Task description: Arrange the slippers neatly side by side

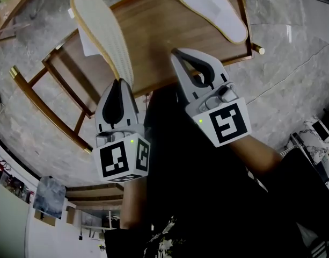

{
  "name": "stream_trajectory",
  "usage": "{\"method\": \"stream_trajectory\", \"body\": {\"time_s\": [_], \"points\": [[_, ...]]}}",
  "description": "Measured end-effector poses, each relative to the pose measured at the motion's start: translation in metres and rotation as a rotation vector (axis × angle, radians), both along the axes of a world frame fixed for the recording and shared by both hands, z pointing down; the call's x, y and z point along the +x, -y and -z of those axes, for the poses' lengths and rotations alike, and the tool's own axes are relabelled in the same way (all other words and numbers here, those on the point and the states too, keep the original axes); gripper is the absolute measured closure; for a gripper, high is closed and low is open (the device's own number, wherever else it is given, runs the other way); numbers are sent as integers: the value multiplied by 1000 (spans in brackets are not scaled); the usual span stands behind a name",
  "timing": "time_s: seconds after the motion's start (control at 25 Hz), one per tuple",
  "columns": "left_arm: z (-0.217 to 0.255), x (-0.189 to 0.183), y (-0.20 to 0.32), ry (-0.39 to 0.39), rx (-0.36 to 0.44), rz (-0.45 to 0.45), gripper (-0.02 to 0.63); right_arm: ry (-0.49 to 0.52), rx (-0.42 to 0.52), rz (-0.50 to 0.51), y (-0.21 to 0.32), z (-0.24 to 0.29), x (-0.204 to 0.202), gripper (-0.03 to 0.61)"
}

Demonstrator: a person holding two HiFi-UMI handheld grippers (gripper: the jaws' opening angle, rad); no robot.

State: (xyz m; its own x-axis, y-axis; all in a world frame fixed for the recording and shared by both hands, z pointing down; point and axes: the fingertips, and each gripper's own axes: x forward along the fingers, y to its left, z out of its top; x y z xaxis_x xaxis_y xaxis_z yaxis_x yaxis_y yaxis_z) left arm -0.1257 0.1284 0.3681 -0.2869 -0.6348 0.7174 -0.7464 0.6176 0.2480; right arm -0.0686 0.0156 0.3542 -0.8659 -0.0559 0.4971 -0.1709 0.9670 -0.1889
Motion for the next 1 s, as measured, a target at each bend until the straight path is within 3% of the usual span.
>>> {"method": "stream_trajectory", "body": {"time_s": [0.16,0.52,0.68,1.0], "points": [[-13,-9,-22,13,-71,54,594,-3,-12,10,-7,-5,-4,580],[-33,-16,-55,5,-136,171,594,-17,-17,13,-7,-11,3,580],[-43,-14,-67,-8,-168,188,594,-16,46,50,-9,-10,1,580],[-54,1,-77,-29,-184,181,594,-21,51,77,-21,-11,3,580]]}}
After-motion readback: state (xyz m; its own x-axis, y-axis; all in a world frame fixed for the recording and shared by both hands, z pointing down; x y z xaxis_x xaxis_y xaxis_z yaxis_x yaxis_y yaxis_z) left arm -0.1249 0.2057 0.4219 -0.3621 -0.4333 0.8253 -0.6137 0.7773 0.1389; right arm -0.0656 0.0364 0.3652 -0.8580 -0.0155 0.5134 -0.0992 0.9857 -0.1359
